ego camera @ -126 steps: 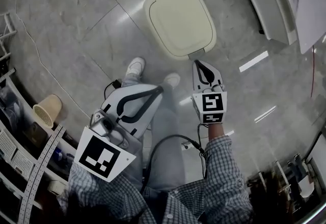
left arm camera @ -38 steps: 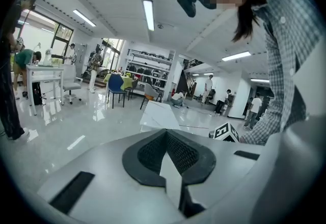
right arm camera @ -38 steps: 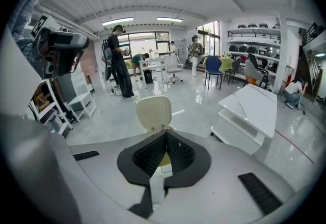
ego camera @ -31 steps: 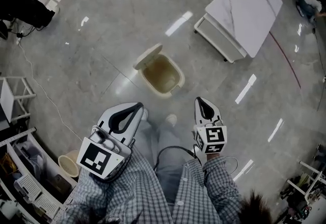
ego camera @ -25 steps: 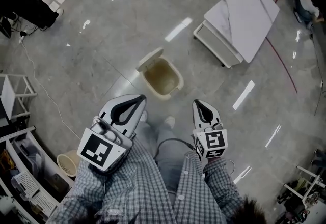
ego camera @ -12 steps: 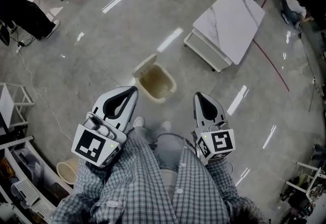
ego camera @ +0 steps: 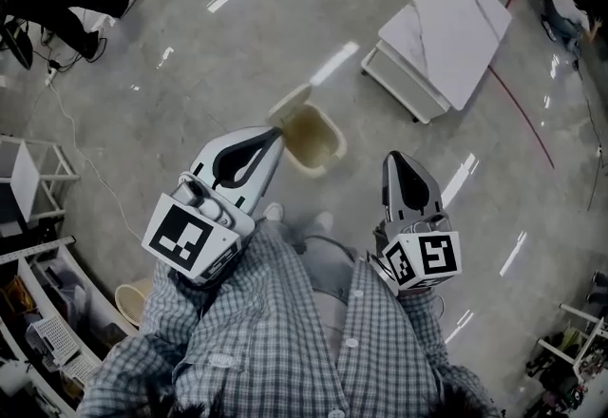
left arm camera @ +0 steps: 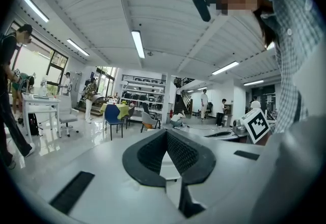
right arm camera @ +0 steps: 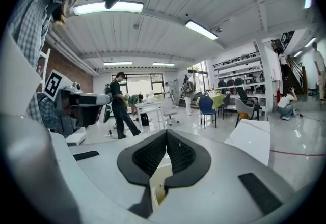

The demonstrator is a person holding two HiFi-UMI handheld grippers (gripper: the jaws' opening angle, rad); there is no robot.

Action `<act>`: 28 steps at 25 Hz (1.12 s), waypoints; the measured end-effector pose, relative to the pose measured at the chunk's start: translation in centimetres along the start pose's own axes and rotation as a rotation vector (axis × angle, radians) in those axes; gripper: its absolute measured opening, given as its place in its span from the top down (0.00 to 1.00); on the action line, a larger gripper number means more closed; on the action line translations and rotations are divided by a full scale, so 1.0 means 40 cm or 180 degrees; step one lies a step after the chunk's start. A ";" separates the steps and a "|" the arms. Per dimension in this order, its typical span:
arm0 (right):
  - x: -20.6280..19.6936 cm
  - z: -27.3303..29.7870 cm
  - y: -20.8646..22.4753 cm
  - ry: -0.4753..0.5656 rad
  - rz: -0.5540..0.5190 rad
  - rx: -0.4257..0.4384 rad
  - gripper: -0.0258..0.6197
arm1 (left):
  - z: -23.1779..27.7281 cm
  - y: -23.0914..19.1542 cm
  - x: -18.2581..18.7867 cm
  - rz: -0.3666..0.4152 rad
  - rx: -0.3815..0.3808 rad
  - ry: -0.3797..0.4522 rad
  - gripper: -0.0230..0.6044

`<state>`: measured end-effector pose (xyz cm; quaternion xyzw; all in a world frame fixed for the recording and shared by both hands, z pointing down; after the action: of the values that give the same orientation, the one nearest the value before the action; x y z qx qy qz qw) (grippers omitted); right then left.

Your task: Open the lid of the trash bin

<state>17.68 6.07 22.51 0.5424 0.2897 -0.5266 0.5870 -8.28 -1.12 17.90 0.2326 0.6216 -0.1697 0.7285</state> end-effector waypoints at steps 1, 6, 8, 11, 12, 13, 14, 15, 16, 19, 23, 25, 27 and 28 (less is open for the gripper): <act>-0.003 -0.003 -0.001 0.0005 0.0011 -0.0022 0.93 | 0.002 0.001 0.000 0.0003 -0.0031 0.0004 0.96; -0.012 -0.022 0.005 0.0067 0.0057 -0.0059 0.93 | 0.010 0.013 -0.011 -0.0011 -0.0127 -0.0017 0.96; -0.009 -0.029 0.005 0.0117 0.0146 -0.0046 0.93 | 0.010 0.014 -0.011 -0.0014 -0.0141 -0.0024 0.96; -0.006 -0.031 0.002 0.0141 0.0168 -0.0055 0.93 | 0.010 0.013 -0.011 -0.0012 -0.0159 -0.0020 0.96; -0.006 -0.029 0.001 0.0136 0.0152 -0.0055 0.93 | 0.009 0.012 -0.011 -0.0016 -0.0161 -0.0018 0.96; -0.005 -0.027 -0.002 0.0131 0.0137 -0.0052 0.93 | 0.007 0.010 -0.011 -0.0022 -0.0161 -0.0016 0.96; -0.006 -0.026 -0.004 0.0128 0.0126 -0.0047 0.93 | 0.005 0.009 -0.012 -0.0026 -0.0157 -0.0015 0.96; -0.006 -0.025 -0.006 0.0125 0.0116 -0.0044 0.93 | 0.003 0.009 -0.012 -0.0028 -0.0152 -0.0017 0.96; -0.008 -0.024 -0.008 0.0120 0.0105 -0.0045 0.93 | 0.000 0.009 -0.013 -0.0030 -0.0148 -0.0020 0.96; -0.014 -0.023 -0.010 0.0095 0.0080 -0.0049 0.93 | -0.006 0.011 -0.017 -0.0065 -0.0140 -0.0065 0.96; -0.017 -0.023 -0.017 0.0062 0.0047 -0.0024 0.93 | -0.013 0.012 -0.017 -0.0072 -0.0125 -0.0060 0.96; -0.020 -0.024 -0.020 0.0045 0.0030 -0.0009 0.93 | -0.015 0.012 -0.018 -0.0049 -0.0116 -0.0026 0.96; -0.022 -0.022 -0.023 0.0033 0.0021 0.0002 0.93 | -0.017 0.012 -0.020 -0.0045 -0.0110 -0.0019 0.96; -0.023 -0.022 -0.024 0.0029 0.0017 0.0006 0.93 | -0.018 0.011 -0.021 -0.0047 -0.0108 -0.0021 0.96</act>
<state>16.74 7.30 22.81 0.5461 0.2905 -0.5228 0.5866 -8.80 -0.38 18.70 0.2151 0.6237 -0.1653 0.7331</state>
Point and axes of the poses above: the fingertips, and each gripper's own axes: z forward along the fingers, y to its right, x out of its top, the point moved 9 cm from there along -z, backward along the fingers, and after that the axes turned 15 degrees about z, right-handed, at the moved point
